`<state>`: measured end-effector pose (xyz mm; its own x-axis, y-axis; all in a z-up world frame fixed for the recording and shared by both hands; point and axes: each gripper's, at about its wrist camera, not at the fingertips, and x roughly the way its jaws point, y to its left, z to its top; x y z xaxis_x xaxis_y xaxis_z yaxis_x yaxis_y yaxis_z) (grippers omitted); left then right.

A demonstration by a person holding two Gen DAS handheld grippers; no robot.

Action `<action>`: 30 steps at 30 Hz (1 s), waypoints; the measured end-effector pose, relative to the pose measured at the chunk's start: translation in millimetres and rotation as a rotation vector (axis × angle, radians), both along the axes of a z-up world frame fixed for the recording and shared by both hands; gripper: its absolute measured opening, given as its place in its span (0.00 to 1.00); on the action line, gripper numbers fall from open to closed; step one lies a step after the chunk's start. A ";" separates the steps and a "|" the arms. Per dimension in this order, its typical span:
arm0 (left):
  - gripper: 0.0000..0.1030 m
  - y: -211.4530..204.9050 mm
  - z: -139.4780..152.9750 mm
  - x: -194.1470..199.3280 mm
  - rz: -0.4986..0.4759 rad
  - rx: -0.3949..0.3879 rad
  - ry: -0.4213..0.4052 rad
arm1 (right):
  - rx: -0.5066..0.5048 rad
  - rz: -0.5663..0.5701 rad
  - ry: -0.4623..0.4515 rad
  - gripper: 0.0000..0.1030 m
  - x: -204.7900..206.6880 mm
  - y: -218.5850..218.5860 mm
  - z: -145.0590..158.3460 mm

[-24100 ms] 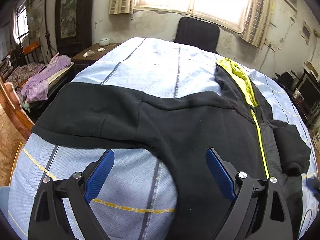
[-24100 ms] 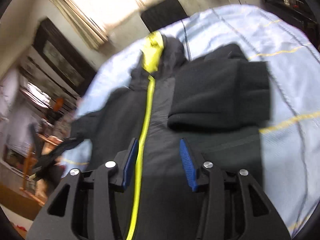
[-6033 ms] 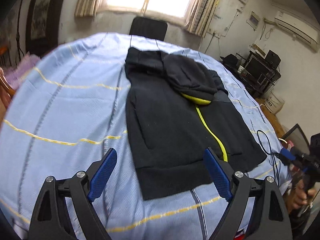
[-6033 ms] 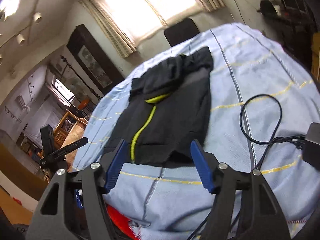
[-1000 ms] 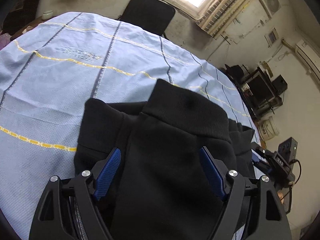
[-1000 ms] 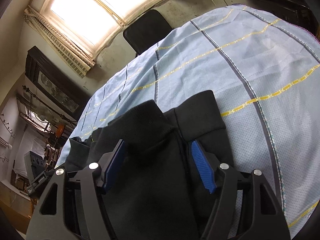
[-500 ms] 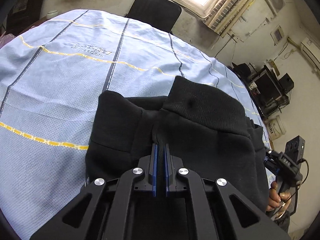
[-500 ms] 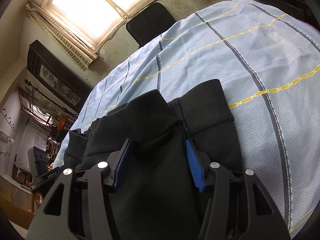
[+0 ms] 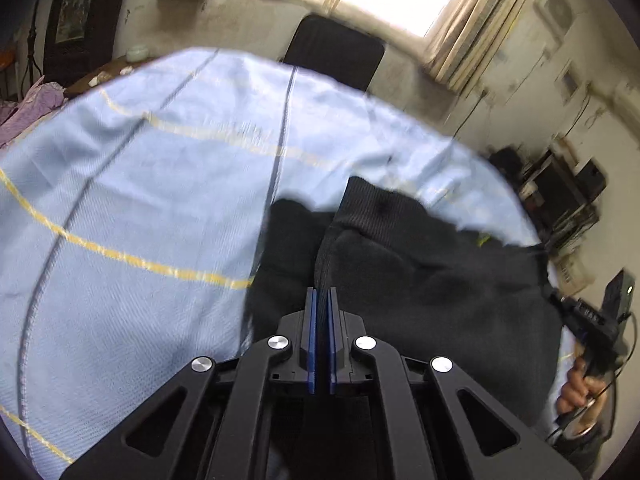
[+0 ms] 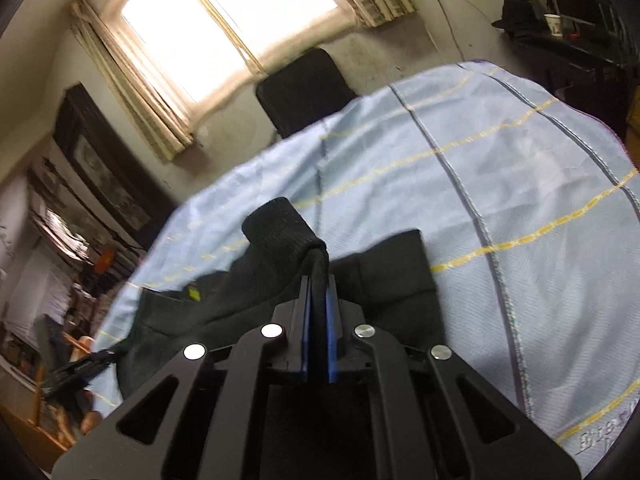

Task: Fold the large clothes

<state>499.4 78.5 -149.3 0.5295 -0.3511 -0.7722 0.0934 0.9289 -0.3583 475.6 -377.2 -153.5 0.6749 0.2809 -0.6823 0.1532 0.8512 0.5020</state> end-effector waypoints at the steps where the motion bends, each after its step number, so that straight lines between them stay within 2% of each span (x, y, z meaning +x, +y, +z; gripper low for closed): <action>1: 0.05 -1.4 -8.0 0.1 0.000 0.001 0.023 | 0.006 -0.005 0.037 0.05 3.1 0.1 -11.1; 3: 0.05 -3.5 -8.2 0.8 0.000 0.016 0.015 | 0.039 -0.010 0.094 0.05 8.9 -1.6 -32.2; 5: 0.06 -6.1 -6.1 1.1 0.000 0.039 0.009 | 0.014 -0.002 0.093 0.05 10.6 0.8 -31.8; 9: 0.11 1.8 0.9 1.1 0.028 0.005 0.016 | 0.016 -0.006 0.090 0.08 10.8 -0.5 -30.4; 10: 0.20 2.6 6.1 -0.9 0.035 0.013 0.004 | 0.033 -0.029 0.079 0.11 7.9 -4.9 -25.5; 11: 0.35 1.0 15.7 -3.4 0.056 0.050 -0.026 | 0.031 -0.051 0.060 0.19 5.0 -8.4 -18.5; 12: 0.40 -1.4 25.5 -6.5 0.072 0.078 -0.061 | 0.014 -0.066 0.028 0.20 1.0 -10.2 -7.4; 14: 0.42 -10.6 41.4 -14.0 0.051 0.093 -0.103 | -0.003 -0.056 -0.026 0.19 -5.1 -7.5 11.4; 17: 0.42 -37.5 53.6 -21.6 -0.019 0.096 -0.133 | 0.032 0.021 -0.092 0.20 -11.2 13.0 31.4; 19: 0.44 -64.7 54.5 -22.4 -0.084 0.088 -0.132 | 0.027 0.063 -0.116 0.35 -14.2 33.4 37.0; 20: 0.44 -76.4 52.8 -21.5 -0.105 0.089 -0.129 | 0.021 0.074 -0.127 0.59 -15.9 42.7 37.9; 21: 0.45 -90.3 48.7 -19.4 -0.126 0.096 -0.120 | 0.008 0.088 -0.131 0.75 -16.9 54.8 36.4; 22: 0.47 -98.3 44.9 -18.5 -0.136 0.105 -0.112 | 0.008 0.088 -0.131 0.78 -16.9 54.8 36.4; 25: 0.47 -116.3 19.9 -6.9 -0.147 0.125 -0.060 | -0.019 0.152 -0.079 0.77 -8.4 78.2 23.5; 26: 0.50 -118.5 9.3 -3.5 -0.147 0.134 -0.042 | -0.014 0.170 -0.068 0.70 -6.9 81.8 19.0; 27: 0.50 -119.3 3.8 -4.3 -0.150 0.150 -0.048 | -0.018 0.185 -0.044 0.62 -4.3 86.3 12.5; 30: 0.52 -125.9 -1.5 -9.1 -0.161 0.221 -0.098 | -0.088 0.208 0.014 0.58 1.4 99.3 -1.5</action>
